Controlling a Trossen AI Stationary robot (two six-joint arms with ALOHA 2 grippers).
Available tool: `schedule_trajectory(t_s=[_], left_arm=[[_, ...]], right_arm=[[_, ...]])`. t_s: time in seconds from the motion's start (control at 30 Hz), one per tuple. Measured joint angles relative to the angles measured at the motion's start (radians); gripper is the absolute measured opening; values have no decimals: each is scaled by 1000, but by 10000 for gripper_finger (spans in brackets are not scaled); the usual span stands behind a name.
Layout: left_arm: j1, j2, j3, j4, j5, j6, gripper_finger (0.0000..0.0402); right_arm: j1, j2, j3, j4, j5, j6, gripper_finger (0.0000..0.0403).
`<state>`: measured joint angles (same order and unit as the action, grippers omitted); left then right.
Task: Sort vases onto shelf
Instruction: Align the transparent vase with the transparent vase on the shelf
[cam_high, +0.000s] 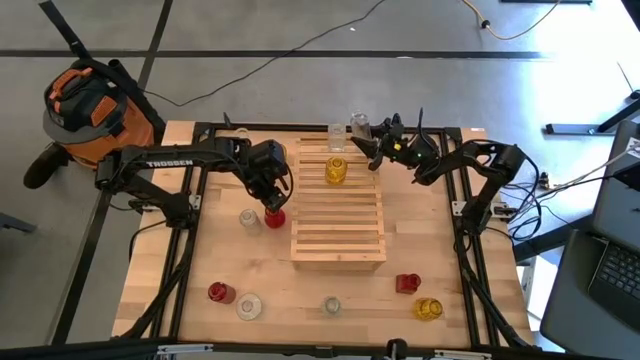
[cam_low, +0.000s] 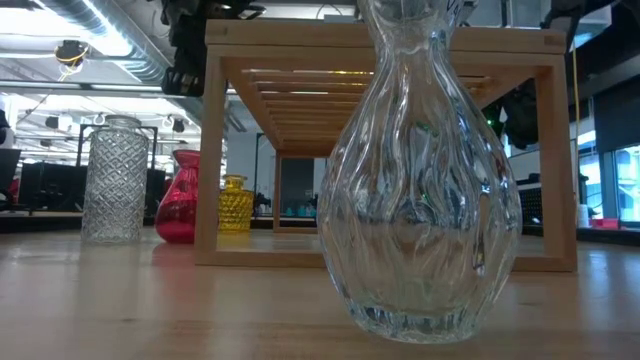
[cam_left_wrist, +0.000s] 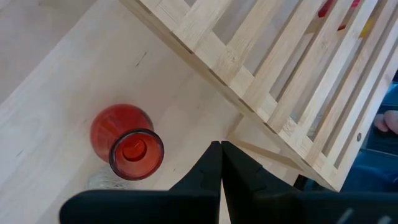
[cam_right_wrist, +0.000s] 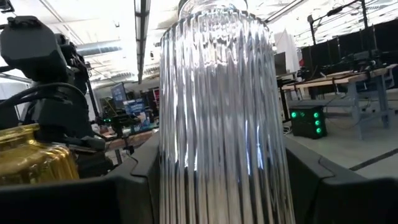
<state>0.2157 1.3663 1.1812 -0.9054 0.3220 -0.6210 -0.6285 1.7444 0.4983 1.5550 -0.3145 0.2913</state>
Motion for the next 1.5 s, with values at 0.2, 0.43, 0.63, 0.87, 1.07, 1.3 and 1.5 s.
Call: schedule_trajectory(t_s=[0.2, 0.43, 0.63, 0.87, 1.07, 1.3, 1.5], left_arm=[[0, 0, 0, 0, 1, -1, 0], [0, 0, 0, 0, 1, -1, 0], [0, 0, 0, 1, 1, 2, 0], [0, 0, 0, 1, 6, 3, 0], [0, 0, 0, 1, 9, 3, 0], [0, 0, 0, 1, 9, 2, 0], [0, 0, 0, 2, 9, 3, 0]], right_arm=[[0, -1, -1, 9, -18, -118, 196], [0, -1, -2, 11, -19, -118, 198], [1, -1, -2, 12, -37, -106, 215], [0, -1, -3, 11, -36, -83, 258], [0, -1, -3, 13, -31, -82, 265], [0, -55, 28, 4, -18, -87, 266], [0, -90, 86, -117, -17, -117, 266]])
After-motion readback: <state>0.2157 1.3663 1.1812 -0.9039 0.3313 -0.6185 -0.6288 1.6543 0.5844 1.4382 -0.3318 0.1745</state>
